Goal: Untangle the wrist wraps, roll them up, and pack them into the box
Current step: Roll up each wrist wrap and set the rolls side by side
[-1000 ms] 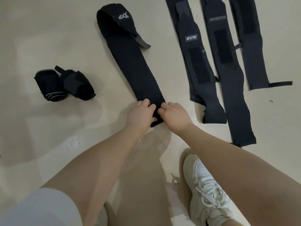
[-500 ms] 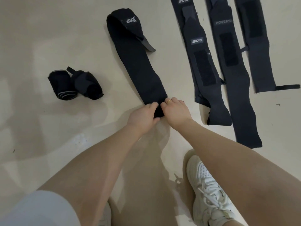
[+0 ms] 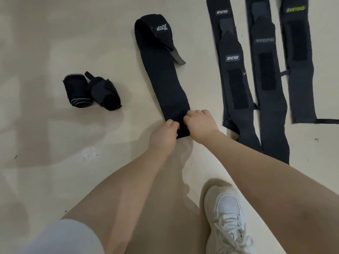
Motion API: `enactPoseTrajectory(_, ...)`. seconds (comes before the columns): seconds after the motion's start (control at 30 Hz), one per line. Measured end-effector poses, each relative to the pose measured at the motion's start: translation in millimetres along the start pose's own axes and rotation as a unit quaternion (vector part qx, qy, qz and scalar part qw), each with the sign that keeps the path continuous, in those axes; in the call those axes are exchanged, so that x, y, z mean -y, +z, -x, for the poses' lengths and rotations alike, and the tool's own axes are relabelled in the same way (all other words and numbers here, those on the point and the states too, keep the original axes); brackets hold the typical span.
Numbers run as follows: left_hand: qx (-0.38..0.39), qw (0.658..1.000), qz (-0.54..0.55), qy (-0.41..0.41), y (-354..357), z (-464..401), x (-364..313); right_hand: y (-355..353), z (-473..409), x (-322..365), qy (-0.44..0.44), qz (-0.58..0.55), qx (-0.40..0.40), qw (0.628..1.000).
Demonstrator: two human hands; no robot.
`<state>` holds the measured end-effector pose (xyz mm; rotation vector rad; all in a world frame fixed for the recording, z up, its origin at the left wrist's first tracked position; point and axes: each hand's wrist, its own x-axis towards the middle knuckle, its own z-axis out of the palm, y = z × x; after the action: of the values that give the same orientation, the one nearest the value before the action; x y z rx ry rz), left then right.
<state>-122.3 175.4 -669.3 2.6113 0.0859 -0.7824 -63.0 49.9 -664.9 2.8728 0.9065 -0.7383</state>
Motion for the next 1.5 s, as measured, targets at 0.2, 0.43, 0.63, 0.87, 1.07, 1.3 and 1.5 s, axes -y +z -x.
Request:
enactPoseTrajectory(0.2,-0.018,0.998,-0.053,-0.025,5.7,-3.1,-5.2,-1.5,-2.9,-12.9,-0.108,0.064,0.051,0.991)
enactPoseTrajectory(0.43,0.000,0.997,0.028,-0.072,4.6,-5.7,-5.1,0.7,-11.7,-17.5,-0.111,0.002,0.060,0.992)
enactPoseTrajectory(0.63,-0.045,0.988,0.101,-0.108,-2.3,-6.0,-6.5,0.5,-19.7,-29.9,0.028,-0.326,0.083,0.941)
enactPoseTrajectory(0.87,-0.058,0.991,-0.122,0.003,-3.1,-9.8,-4.4,8.7,-17.8,-23.6,0.053,-0.302,-0.013,0.952)
enactPoseTrajectory(1.07,-0.071,0.993,-0.098,-0.008,-0.6,-14.3,-0.4,-1.8,-25.1,-20.4,0.006,-0.123,-0.042,0.992)
enactPoseTrajectory(1.3,-0.026,0.993,0.069,-0.092,-24.4,-31.3,9.1,0.7,-25.1,-33.5,-0.034,-0.229,0.012,0.973)
enactPoseTrajectory(1.5,-0.120,0.981,0.083,-0.127,-29.5,-40.0,8.5,3.5,-31.7,-20.4,0.081,-0.304,-0.048,0.948)
